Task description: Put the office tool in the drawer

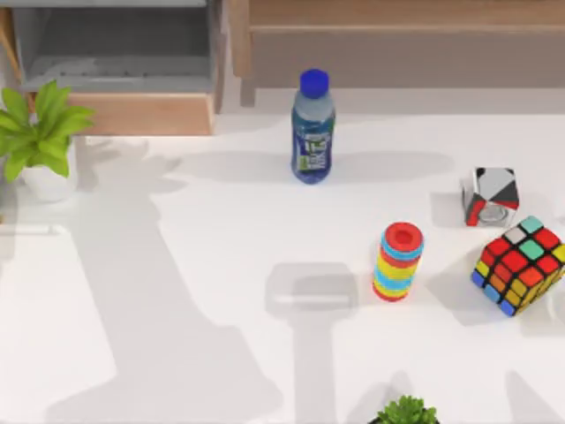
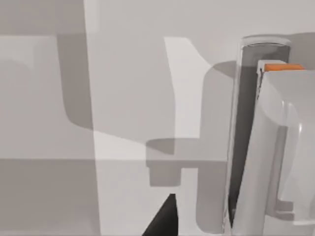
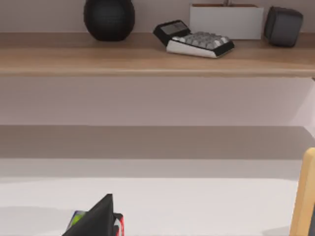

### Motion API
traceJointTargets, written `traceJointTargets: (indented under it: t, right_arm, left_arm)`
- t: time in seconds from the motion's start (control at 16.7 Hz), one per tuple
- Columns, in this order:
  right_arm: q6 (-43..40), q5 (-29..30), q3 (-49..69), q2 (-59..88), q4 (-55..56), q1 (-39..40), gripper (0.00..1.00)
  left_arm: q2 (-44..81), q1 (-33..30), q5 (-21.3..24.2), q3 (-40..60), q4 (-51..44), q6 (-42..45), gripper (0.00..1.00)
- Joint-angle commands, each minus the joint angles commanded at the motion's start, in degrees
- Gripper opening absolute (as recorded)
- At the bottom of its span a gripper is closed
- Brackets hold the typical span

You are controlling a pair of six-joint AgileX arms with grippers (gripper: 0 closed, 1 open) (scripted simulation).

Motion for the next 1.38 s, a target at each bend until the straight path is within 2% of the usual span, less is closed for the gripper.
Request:
traceJointTargets:
  t: [0.06, 0.12, 0.66, 0.84, 1.08, 1.38]
  right_arm:
    - [0.0, 0.0, 0.0, 0.0, 0.0, 0.0, 1.00]
    - [0.0, 0.0, 0.0, 0.0, 0.0, 0.0, 1.00]
    - [0.0, 0.0, 0.0, 0.0, 0.0, 0.0, 1.00]
    - [0.0, 0.0, 0.0, 0.0, 0.0, 0.0, 1.00]
    - [0.0, 0.0, 0.0, 0.0, 0.0, 0.0, 1.00]
    - [0.0, 0.0, 0.0, 0.0, 0.0, 0.0, 1.00]
  left_arm:
    - [0.0, 0.0, 0.0, 0.0, 0.0, 0.0, 0.98]
    - [0.0, 0.0, 0.0, 0.0, 0.0, 0.0, 1.00]
    - [0.0, 0.0, 0.0, 0.0, 0.0, 0.0, 1.00]
    - [-3.1, 0.6, 1.4, -2.3, 1.7, 2.1, 1.00]
    - [-12.7, 2.6, 6.1, -10.1, 10.4, 10.3, 1.00]
    - [-25.2, 9.3, 11.9, -24.9, 32.9, 27.1, 1.00]
